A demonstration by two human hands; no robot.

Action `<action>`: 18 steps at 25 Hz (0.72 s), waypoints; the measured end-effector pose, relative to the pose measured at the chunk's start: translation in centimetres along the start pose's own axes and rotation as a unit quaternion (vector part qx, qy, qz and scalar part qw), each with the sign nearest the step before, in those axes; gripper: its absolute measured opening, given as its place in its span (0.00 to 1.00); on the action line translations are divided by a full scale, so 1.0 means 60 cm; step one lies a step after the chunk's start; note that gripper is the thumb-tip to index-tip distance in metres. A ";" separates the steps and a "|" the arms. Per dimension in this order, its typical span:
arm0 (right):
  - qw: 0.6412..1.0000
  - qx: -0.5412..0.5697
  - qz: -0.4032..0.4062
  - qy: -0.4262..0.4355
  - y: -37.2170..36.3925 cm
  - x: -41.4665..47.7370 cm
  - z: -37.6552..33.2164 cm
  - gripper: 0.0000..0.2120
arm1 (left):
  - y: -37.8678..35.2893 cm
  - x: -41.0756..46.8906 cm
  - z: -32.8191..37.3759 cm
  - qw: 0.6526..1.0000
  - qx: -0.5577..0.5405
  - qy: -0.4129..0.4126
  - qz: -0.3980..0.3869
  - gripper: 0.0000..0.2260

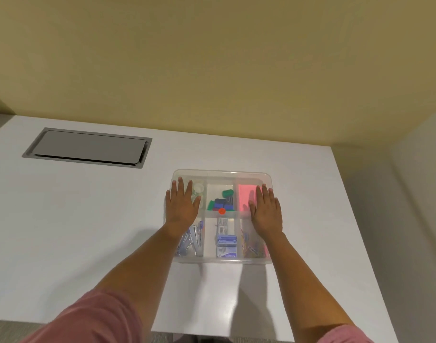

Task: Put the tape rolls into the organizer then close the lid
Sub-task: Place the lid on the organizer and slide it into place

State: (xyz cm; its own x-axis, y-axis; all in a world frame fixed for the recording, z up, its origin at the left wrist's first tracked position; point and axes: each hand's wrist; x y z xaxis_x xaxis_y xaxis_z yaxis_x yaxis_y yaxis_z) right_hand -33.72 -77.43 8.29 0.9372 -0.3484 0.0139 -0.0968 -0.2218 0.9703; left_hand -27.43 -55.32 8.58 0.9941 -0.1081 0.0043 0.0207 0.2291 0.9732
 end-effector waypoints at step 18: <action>0.998 -0.004 0.066 0.020 -0.032 0.083 -0.006 0.25 | -0.032 0.043 0.017 0.993 -0.028 -0.024 0.110 0.25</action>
State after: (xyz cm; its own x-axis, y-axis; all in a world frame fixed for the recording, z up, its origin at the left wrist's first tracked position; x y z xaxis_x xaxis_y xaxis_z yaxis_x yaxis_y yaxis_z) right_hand -28.74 -78.43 6.61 0.9288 -0.3384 0.1513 -0.2181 -0.1688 0.9612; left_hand -24.99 -57.02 6.98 0.9690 -0.0942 0.2284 -0.1902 0.3055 0.9330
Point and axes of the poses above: each hand's wrist, its own x-axis towards the middle knuckle, its own y-axis out of the back of the hand, z = x × y, and after that the axes turned 13 degrees about z, right-handed
